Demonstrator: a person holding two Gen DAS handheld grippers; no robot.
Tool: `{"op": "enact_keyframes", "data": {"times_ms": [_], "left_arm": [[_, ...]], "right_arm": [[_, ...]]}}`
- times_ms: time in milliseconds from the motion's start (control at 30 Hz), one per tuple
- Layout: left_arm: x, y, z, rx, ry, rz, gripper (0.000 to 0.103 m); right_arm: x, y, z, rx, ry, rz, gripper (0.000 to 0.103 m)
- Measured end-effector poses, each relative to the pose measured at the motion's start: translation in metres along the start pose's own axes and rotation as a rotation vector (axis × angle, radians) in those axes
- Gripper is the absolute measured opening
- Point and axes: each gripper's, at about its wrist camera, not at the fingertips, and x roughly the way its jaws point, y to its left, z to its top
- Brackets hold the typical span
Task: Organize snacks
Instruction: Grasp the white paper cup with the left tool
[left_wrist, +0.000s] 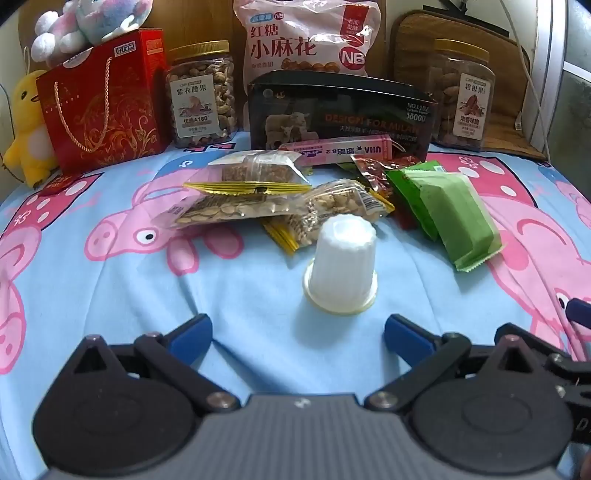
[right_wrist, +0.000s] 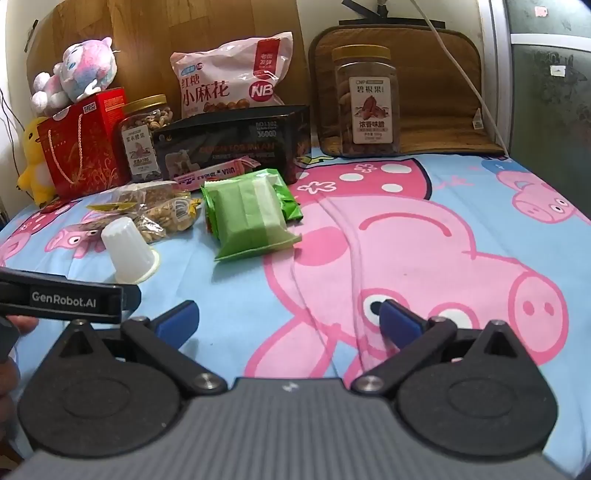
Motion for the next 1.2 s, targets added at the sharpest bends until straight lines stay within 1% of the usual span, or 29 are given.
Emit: {"op": "enact_keyframes", "data": {"times_ms": [133,267,300,367,433,533,600,633,667,700,733,767,800,833,867,900,933,1000,1033,1067,1100,1133,1167,1200], "left_arm": [[0.0,0.0,-0.001,0.009,-0.009,-0.011,0.103],[-0.011,0.001,-0.003,0.032,-0.063,-0.036,0.103],[-0.014,0.003,-0.01,0.041,-0.079,-0.047,0.103],[-0.016,0.003,-0.011,0.062,-0.083,-0.064,0.103],[-0.016,0.005,-0.007,0.07,-0.07,-0.087,0.103],[-0.023,0.019,-0.011,0.021,-0.072,-0.143,0.103],[-0.029,0.028,-0.01,0.0,-0.111,-0.157,0.103],[-0.033,0.033,-0.011,0.001,-0.148,-0.148,0.103],[-0.037,0.037,-0.009,0.002,-0.179,-0.138,0.101],[-0.04,0.041,-0.007,0.003,-0.201,-0.138,0.099],[-0.041,0.046,-0.001,0.0,-0.214,-0.148,0.093],[-0.043,0.049,0.004,-0.006,-0.218,-0.168,0.085],[-0.042,0.053,0.012,-0.009,-0.214,-0.209,0.08],[-0.04,0.056,0.017,-0.005,-0.206,-0.25,0.07],[-0.037,0.058,0.023,0.006,-0.197,-0.296,0.065],[-0.034,0.057,0.026,0.02,-0.195,-0.332,0.065],[-0.029,0.056,0.03,0.041,-0.194,-0.368,0.065],[-0.018,0.049,0.03,0.07,-0.174,-0.392,0.064],[-0.011,0.047,0.033,0.08,-0.158,-0.412,0.061],[-0.007,0.045,0.034,0.09,-0.148,-0.433,0.06],[-0.001,0.043,0.032,0.085,-0.14,-0.443,0.056],[0.008,0.043,0.035,0.063,-0.112,-0.448,0.049],[0.016,0.044,0.036,0.041,-0.074,-0.46,0.039],[0.023,0.046,0.036,0.017,-0.043,-0.482,0.039]], "right_arm": [[-0.001,-0.001,0.001,0.006,0.0,0.007,0.103],[-0.004,-0.002,0.0,0.016,-0.014,0.026,0.103],[-0.003,-0.006,-0.001,0.023,-0.018,0.029,0.103],[-0.003,-0.006,-0.001,0.03,-0.02,0.032,0.103],[-0.003,-0.003,-0.002,0.021,-0.02,0.025,0.103],[-0.001,-0.005,0.001,0.017,-0.015,0.04,0.103],[-0.002,-0.005,0.002,0.01,-0.028,0.064,0.103],[-0.003,-0.005,0.004,0.005,-0.043,0.069,0.102],[-0.004,-0.004,0.007,-0.002,-0.056,0.074,0.098],[-0.003,-0.002,0.009,-0.014,-0.06,0.09,0.084],[-0.002,0.001,0.013,-0.035,-0.055,0.116,0.07],[0.0,0.006,0.017,-0.062,-0.047,0.151,0.065],[0.002,0.013,0.02,-0.096,-0.04,0.187,0.059],[0.004,0.02,0.022,-0.134,-0.038,0.219,0.054],[0.005,0.028,0.024,-0.183,-0.043,0.244,0.052],[0.009,0.038,0.025,-0.236,-0.042,0.261,0.05],[0.012,0.045,0.027,-0.278,-0.034,0.278,0.05],[0.02,0.063,0.031,-0.369,-0.015,0.317,0.05],[0.024,0.072,0.033,-0.412,-0.014,0.322,0.05],[0.029,0.079,0.035,-0.452,-0.013,0.328,0.05],[0.035,0.084,0.037,-0.481,-0.006,0.34,0.049],[0.041,0.088,0.038,-0.508,0.011,0.349,0.046],[0.048,0.093,0.039,-0.533,0.022,0.361,0.044],[0.054,0.095,0.039,-0.549,0.035,0.38,0.039]]}}
